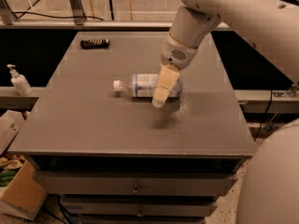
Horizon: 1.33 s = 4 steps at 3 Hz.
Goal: Knock blue plastic bottle over
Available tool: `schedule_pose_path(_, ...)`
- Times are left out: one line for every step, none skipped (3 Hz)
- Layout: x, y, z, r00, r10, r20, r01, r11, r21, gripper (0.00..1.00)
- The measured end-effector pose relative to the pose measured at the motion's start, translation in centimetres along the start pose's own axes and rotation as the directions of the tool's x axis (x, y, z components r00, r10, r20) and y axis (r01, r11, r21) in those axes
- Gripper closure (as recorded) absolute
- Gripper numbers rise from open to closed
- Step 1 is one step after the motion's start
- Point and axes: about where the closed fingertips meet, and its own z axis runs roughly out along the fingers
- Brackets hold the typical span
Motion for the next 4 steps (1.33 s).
schedule_pose_path(1.8,0.5,-2.0,0.978,0.099,0.186,-0.111,0.992,0.059,0.0)
schedule_pose_path(4.0,1.1,-4.1,0.903,0.183,0.389,-0.24,0.9654,0.103,0.0)
schedule_pose_path(5.9,1.3,-5.6,0.796,0.214,0.567,-0.345,0.9291,0.134,0.0)
schedule_pose_path(7.4,1.0,-7.5,0.679,0.194,0.708,-0.421,0.8931,0.159,0.0)
